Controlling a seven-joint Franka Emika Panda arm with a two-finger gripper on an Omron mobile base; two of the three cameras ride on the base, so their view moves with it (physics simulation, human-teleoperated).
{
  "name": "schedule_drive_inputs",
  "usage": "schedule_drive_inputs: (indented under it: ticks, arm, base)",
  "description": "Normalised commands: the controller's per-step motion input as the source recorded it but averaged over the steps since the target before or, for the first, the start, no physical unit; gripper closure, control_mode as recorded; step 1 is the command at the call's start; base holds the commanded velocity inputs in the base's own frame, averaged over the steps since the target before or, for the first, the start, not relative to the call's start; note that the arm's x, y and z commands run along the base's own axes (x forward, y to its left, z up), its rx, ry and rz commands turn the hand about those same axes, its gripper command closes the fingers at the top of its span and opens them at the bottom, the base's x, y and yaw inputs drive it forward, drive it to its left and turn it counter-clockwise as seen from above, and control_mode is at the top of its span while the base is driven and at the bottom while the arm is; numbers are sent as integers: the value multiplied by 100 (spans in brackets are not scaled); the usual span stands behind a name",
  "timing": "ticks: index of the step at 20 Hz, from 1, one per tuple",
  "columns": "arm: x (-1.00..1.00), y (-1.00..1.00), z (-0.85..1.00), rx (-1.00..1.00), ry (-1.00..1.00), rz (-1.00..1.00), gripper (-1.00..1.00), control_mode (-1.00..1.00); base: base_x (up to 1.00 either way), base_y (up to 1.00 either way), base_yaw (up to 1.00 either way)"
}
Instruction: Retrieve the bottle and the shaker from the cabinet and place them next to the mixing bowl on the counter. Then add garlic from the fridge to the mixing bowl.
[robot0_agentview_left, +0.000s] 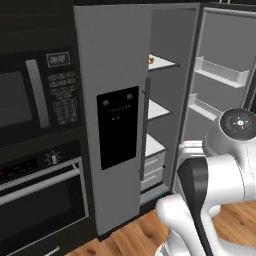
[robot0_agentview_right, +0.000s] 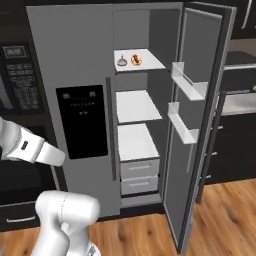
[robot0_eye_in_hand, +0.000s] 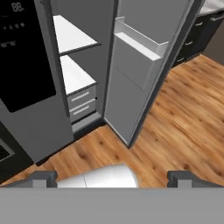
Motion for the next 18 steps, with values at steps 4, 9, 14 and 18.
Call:
schedule_drive_inputs:
  ticks: [4,9,14,18]
  arm:
    - [0,0,0,0,0,0,-100,100]
    - [0,0,0,0,0,0,-100,100]
    - [0,0,0,0,0,0,-100,100]
    - [0,0,0,0,0,0,-100,100]
  base:
    - [57,-10,12]
    - [60,-25,9]
    - [62,-29,7]
    - [57,-30,9]
